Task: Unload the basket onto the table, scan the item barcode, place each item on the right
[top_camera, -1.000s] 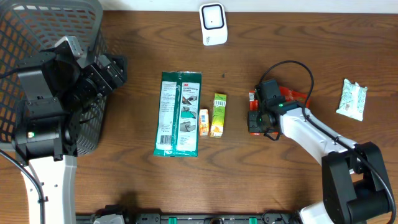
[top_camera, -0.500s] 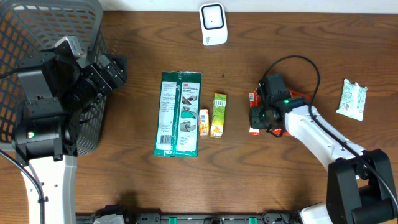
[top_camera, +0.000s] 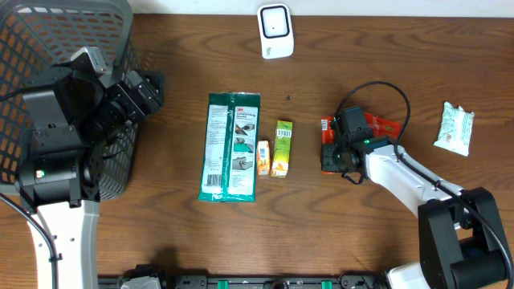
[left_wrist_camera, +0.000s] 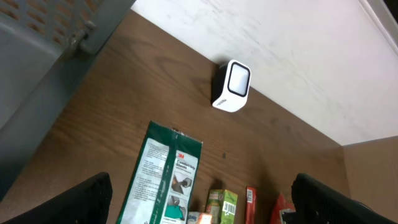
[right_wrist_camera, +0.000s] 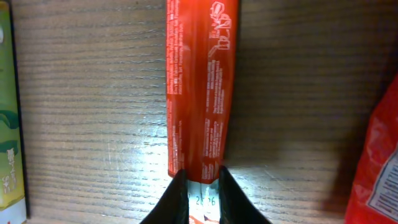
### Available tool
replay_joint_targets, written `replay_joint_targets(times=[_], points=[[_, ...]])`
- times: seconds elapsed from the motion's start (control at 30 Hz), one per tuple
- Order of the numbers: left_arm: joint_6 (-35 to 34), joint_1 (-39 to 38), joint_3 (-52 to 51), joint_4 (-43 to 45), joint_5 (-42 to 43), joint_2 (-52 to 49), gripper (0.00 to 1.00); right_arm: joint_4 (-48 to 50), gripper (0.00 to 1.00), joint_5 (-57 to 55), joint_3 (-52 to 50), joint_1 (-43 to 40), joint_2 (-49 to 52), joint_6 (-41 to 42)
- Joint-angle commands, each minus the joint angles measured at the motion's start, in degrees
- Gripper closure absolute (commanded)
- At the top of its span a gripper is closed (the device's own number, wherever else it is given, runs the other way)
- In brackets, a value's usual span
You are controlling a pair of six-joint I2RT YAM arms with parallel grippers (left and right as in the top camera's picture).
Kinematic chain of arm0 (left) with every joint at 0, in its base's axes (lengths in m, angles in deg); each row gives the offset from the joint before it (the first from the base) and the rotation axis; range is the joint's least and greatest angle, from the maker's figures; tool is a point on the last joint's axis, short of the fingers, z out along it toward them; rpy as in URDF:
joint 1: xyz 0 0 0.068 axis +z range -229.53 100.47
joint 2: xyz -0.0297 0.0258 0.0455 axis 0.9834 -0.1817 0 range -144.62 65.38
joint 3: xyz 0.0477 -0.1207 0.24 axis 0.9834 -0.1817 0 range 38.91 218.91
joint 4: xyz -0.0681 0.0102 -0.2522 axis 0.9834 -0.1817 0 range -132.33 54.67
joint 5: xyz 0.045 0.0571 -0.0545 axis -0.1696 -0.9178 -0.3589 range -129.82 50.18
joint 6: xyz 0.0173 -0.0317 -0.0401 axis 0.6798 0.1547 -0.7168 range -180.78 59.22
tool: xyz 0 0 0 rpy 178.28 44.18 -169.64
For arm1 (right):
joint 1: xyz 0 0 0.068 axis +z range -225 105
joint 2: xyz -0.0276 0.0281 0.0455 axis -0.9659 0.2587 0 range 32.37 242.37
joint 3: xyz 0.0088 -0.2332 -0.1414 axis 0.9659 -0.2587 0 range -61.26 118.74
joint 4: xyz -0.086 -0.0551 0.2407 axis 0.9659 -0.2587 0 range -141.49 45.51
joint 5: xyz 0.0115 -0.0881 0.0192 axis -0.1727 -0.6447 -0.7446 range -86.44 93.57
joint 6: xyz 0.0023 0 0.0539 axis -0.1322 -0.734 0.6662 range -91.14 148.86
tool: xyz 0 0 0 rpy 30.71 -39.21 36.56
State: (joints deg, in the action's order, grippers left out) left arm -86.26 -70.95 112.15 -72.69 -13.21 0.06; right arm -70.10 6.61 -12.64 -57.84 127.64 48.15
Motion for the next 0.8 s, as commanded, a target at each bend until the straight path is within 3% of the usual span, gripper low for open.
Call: replay_joint_targets(times=[0.0, 0.2, 0.47, 0.77], points=[[0.35, 0.24, 0.72, 0.13, -0.50, 0.04, 0.07, 0.13, 0.90, -1.01, -1.22, -0.24, 0.55, 0.44], [0.35, 0.24, 0.72, 0.13, -0.50, 0.04, 0.07, 1.22, 0.83, -0.39, -0.66, -1.16, 0.48, 0.42], [0.35, 0.24, 0.72, 0.13, -0.50, 0.04, 0.07, 0.57, 0.72, 9.57, 3.30, -5.73, -1.36, 0.44], [0.35, 0.24, 0.72, 0.13, -0.50, 0.04, 0.07, 1.03, 0.67, 9.94, 2.23, -7.50, 0.11, 2.58]])
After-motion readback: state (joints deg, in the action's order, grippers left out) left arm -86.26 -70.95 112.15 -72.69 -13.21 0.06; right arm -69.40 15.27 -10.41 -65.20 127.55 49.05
